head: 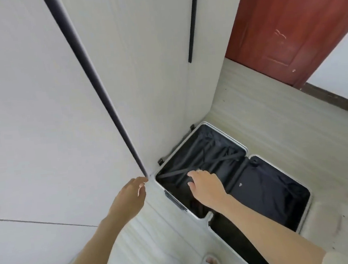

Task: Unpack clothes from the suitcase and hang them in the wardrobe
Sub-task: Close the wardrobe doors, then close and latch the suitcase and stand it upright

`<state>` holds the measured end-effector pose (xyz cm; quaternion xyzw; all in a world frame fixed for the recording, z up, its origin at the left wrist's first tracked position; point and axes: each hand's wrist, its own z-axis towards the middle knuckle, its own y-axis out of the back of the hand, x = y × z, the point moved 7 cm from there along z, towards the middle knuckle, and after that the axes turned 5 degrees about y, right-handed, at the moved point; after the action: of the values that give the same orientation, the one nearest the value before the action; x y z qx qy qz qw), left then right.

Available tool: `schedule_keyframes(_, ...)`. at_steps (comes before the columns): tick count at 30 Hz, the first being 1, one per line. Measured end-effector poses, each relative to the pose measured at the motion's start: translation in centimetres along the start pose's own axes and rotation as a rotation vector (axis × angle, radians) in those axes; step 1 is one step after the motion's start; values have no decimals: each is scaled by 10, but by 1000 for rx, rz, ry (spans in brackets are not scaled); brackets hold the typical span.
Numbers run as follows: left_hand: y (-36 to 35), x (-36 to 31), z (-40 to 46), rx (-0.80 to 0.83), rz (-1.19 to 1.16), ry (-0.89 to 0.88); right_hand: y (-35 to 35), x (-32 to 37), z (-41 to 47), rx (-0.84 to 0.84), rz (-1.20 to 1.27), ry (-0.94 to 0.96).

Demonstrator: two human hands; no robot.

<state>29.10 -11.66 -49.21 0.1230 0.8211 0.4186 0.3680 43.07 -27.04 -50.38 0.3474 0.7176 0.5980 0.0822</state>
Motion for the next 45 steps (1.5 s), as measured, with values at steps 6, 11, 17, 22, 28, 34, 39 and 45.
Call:
schedule_keyframes(6,-112,24,93,52,12,95,-97,-108,40,106,78,-160)
schedule_keyframes(11,-234,88,189,84,120,163,-242,-178,104,188,159,-226)
schedule_keyframes(17,-353,179,313,8,261,166,-401,-230,227,168,227,-205)
schedule_keyframes(22,-410,231,408,-101,306,105,-473,-247,333,25,341,-193)
schedule_keyframes(28,-422,243,470,-261,238,130,-492,-247,388,-91,398,-179)
schedule_keyframes(34,-417,229,459,-323,222,83,-471,-240,382,2,533,-238)
schedule_keyframes(39,-391,209,452,-401,281,33,-420,-241,386,-39,747,-296)
schedule_keyframes(45,-332,148,427,-618,346,-124,-353,-222,390,-58,1036,-310)
